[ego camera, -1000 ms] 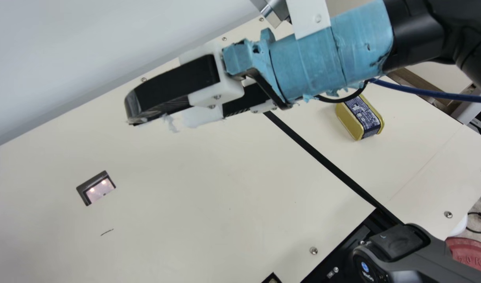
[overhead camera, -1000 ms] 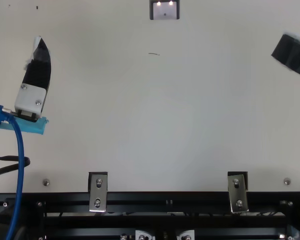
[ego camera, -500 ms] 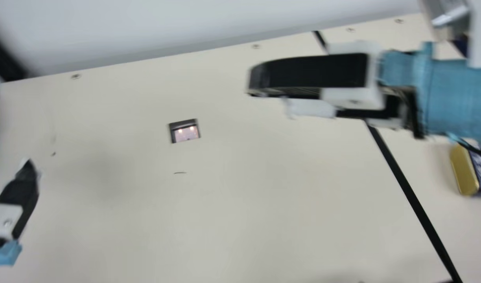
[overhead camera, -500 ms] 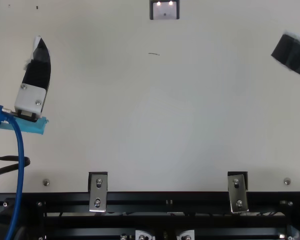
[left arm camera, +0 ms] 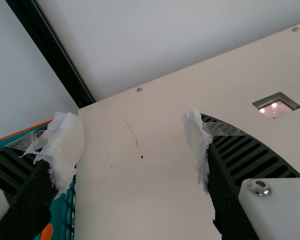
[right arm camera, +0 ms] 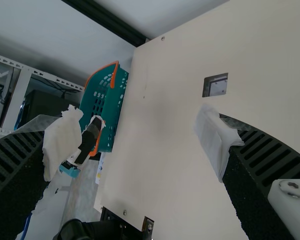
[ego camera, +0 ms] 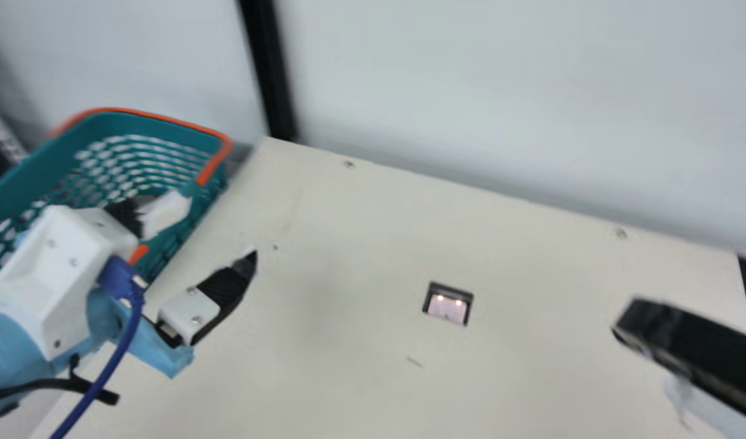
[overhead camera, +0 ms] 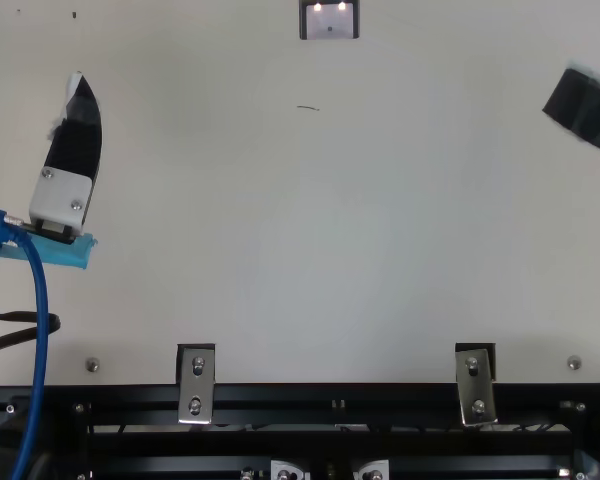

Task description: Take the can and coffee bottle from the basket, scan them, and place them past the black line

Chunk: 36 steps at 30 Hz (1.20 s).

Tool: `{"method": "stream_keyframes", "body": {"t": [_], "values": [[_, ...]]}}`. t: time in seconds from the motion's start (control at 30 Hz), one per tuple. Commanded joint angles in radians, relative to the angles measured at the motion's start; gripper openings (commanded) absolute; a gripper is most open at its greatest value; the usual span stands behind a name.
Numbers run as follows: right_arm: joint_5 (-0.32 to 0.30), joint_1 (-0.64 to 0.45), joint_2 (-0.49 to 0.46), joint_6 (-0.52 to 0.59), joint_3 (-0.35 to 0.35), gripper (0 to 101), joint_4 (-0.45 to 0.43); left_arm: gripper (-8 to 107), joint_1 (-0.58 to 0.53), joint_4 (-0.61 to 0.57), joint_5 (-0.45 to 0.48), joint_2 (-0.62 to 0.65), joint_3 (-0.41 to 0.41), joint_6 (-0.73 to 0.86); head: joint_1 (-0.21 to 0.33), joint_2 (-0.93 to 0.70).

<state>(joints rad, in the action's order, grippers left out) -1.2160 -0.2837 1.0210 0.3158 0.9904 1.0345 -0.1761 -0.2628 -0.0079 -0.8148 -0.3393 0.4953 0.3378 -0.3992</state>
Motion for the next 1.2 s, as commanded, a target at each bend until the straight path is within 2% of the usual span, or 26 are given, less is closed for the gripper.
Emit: {"method": "stream_keyframes", "body": {"t": [0.0,0.13,0.37,0.93,1.17], "values": [[0.000,0.000,0.000,0.000,0.000,101,0.000,90,0.000,0.000,0.000,0.000,0.000,0.000,0.047,-0.073],[0.000,0.000,0.000,0.000,0.000,101,0.000,90,0.000,0.000,0.000,0.000,0.000,0.000,0.077,-0.185],[0.000,0.000,0.000,0.000,0.000,101,0.000,90,0.000,0.000,0.000,0.000,0.000,0.000,0.094,-0.310],[0.000,0.000,0.000,0.000,0.000,101,0.000,90,-0.001,0.024,-0.002,-0.005,-0.003,-0.029,0.096,-0.322],[0.000,0.000,0.000,0.000,0.000,101,0.000,90,0.025,0.061,-0.013,-0.099,-0.086,-0.113,0.096,-0.322]]}}
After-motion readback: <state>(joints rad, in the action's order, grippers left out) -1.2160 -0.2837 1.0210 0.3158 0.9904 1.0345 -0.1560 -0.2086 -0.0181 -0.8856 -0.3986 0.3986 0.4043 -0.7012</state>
